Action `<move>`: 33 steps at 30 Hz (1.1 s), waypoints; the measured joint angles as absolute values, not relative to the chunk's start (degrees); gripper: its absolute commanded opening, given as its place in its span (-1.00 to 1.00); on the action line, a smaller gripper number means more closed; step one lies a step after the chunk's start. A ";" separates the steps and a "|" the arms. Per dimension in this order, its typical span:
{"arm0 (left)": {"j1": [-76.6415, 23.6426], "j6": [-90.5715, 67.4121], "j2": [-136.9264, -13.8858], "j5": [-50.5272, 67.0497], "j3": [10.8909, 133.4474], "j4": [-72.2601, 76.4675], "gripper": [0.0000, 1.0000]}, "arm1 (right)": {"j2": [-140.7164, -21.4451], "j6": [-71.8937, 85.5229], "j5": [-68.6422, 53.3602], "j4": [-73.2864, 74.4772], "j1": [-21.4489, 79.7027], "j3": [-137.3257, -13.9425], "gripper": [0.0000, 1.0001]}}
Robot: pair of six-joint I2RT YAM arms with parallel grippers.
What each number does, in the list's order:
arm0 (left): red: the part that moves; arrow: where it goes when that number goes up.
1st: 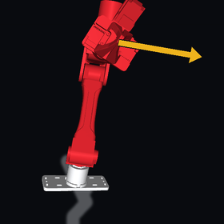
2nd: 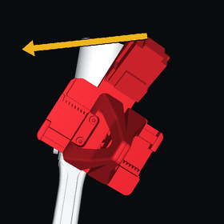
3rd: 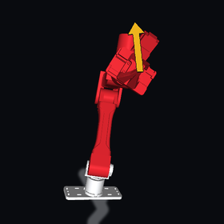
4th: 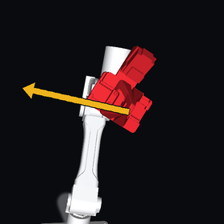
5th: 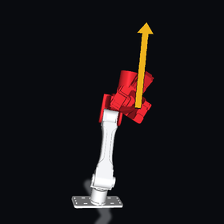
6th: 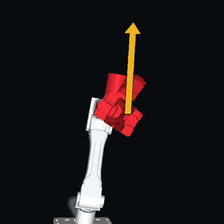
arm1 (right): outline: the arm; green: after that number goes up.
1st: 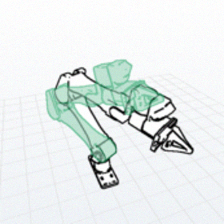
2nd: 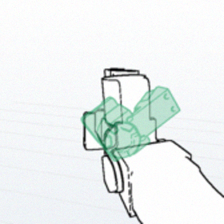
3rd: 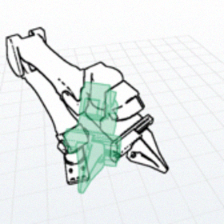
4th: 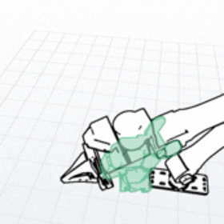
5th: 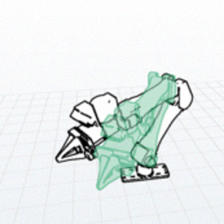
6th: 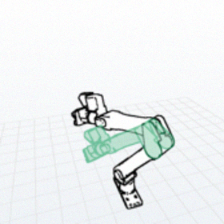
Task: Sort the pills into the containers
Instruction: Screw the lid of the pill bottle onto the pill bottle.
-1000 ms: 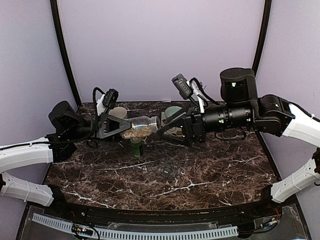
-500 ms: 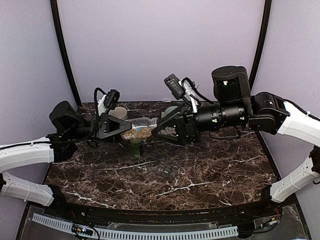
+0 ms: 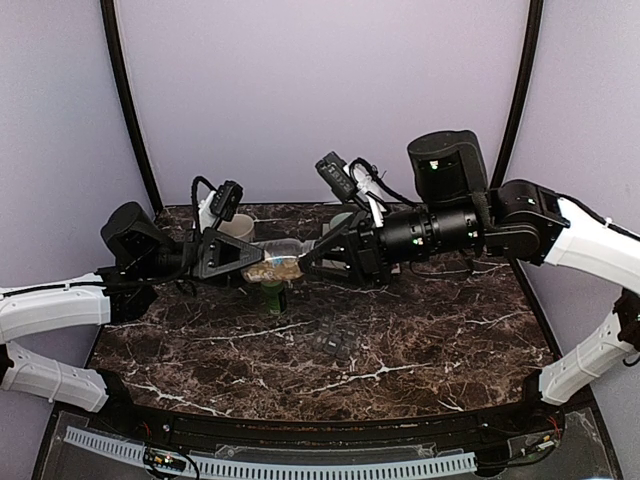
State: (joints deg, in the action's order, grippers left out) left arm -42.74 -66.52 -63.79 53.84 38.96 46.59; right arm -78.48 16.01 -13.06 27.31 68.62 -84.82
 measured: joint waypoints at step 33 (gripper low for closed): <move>-43.22 -39.07 -54.68 47.72 42.81 27.57 -1.00 | -81.95 72.03 -30.09 13.10 64.05 -80.71 -1.00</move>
